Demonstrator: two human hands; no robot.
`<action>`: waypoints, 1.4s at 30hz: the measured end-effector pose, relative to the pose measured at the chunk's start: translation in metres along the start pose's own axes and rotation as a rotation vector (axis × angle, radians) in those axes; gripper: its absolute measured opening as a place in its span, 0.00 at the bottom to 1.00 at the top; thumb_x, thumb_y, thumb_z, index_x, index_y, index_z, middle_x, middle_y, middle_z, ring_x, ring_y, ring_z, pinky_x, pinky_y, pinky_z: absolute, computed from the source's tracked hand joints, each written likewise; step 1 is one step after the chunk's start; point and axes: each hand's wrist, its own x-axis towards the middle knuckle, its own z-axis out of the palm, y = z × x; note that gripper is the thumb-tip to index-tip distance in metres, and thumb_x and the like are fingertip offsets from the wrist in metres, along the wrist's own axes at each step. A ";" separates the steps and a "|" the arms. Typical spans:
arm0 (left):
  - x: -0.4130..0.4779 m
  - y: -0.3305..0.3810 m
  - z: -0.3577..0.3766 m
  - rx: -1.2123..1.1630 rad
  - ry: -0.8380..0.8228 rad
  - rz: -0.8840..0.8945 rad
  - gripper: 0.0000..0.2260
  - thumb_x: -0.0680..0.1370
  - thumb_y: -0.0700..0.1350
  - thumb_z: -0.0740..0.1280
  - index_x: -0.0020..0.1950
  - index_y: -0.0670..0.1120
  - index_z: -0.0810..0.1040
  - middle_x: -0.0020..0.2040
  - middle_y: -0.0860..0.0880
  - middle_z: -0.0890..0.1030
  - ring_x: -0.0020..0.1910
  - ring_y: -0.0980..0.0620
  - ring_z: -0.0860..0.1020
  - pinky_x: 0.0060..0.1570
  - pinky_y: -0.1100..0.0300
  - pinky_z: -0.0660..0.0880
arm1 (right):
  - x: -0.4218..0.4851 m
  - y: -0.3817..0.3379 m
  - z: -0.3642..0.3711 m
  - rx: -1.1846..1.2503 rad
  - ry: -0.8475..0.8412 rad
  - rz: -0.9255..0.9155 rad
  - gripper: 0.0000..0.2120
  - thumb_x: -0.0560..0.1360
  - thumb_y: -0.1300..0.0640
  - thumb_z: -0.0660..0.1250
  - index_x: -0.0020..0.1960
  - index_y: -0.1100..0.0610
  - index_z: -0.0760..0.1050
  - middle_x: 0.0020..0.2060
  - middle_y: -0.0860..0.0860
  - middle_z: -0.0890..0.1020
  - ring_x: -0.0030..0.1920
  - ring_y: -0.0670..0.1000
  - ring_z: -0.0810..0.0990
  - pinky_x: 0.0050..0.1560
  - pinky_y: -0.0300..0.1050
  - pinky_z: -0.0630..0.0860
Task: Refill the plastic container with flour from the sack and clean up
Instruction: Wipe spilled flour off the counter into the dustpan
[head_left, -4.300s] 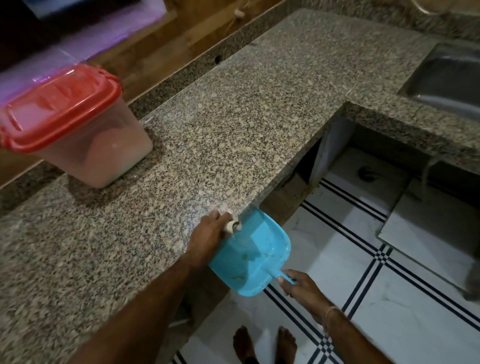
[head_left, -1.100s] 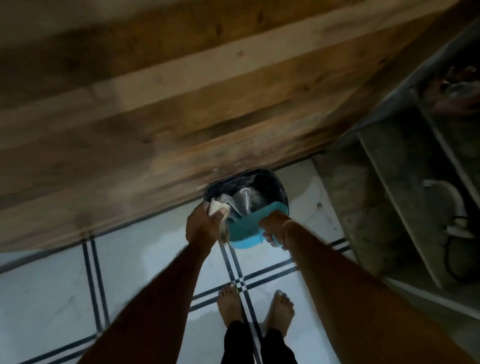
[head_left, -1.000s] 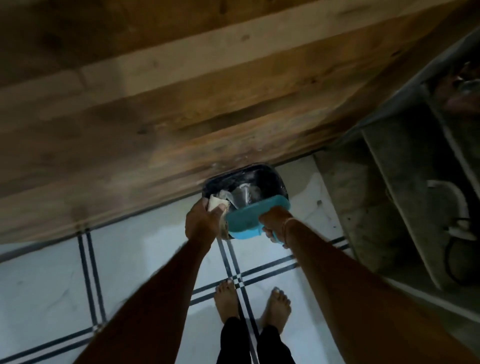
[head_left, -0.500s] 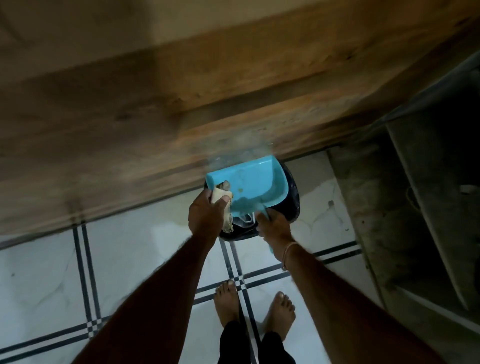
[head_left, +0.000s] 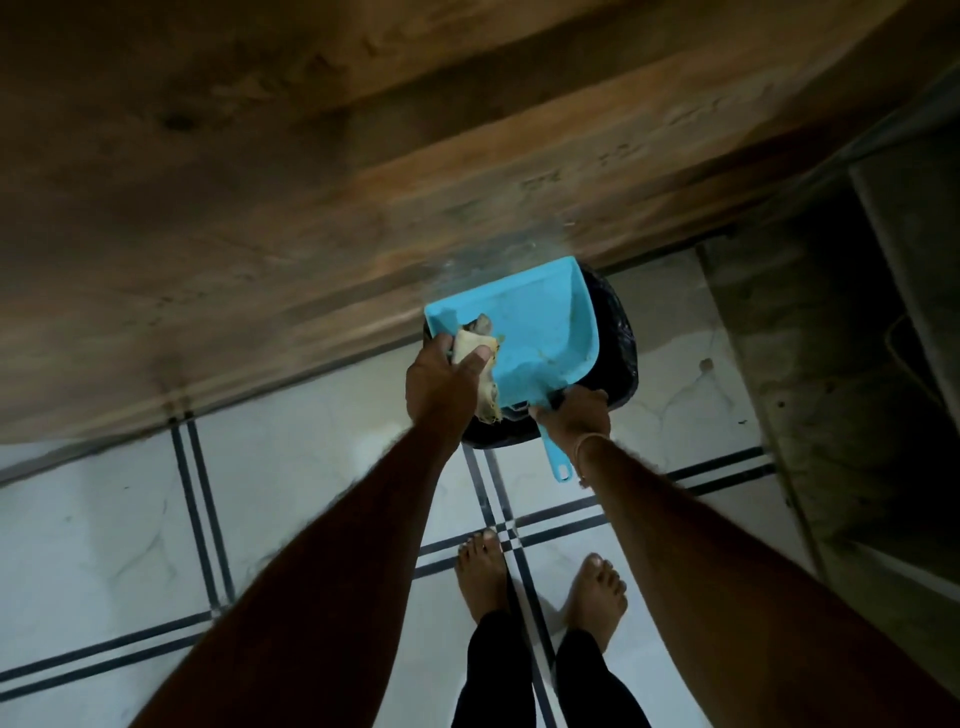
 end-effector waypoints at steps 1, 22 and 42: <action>-0.005 0.003 -0.002 -0.002 -0.008 -0.004 0.13 0.77 0.51 0.72 0.60 0.50 0.81 0.55 0.49 0.86 0.51 0.50 0.84 0.54 0.53 0.81 | -0.009 0.002 -0.006 0.047 0.048 -0.016 0.28 0.76 0.50 0.75 0.69 0.63 0.73 0.66 0.62 0.73 0.62 0.63 0.79 0.61 0.50 0.77; -0.309 0.291 -0.140 -0.225 -0.829 -0.139 0.31 0.74 0.67 0.65 0.61 0.41 0.81 0.54 0.43 0.86 0.52 0.48 0.84 0.61 0.47 0.79 | -0.376 -0.036 -0.356 0.435 0.148 -0.664 0.07 0.73 0.65 0.77 0.50 0.64 0.85 0.48 0.58 0.85 0.48 0.50 0.83 0.51 0.38 0.78; -0.472 0.451 -0.045 -0.103 -0.994 0.317 0.14 0.76 0.50 0.74 0.50 0.38 0.86 0.50 0.36 0.86 0.53 0.35 0.84 0.58 0.43 0.81 | -0.515 0.056 -0.533 1.172 0.238 -0.507 0.20 0.79 0.47 0.73 0.55 0.64 0.75 0.49 0.63 0.84 0.51 0.58 0.83 0.58 0.60 0.82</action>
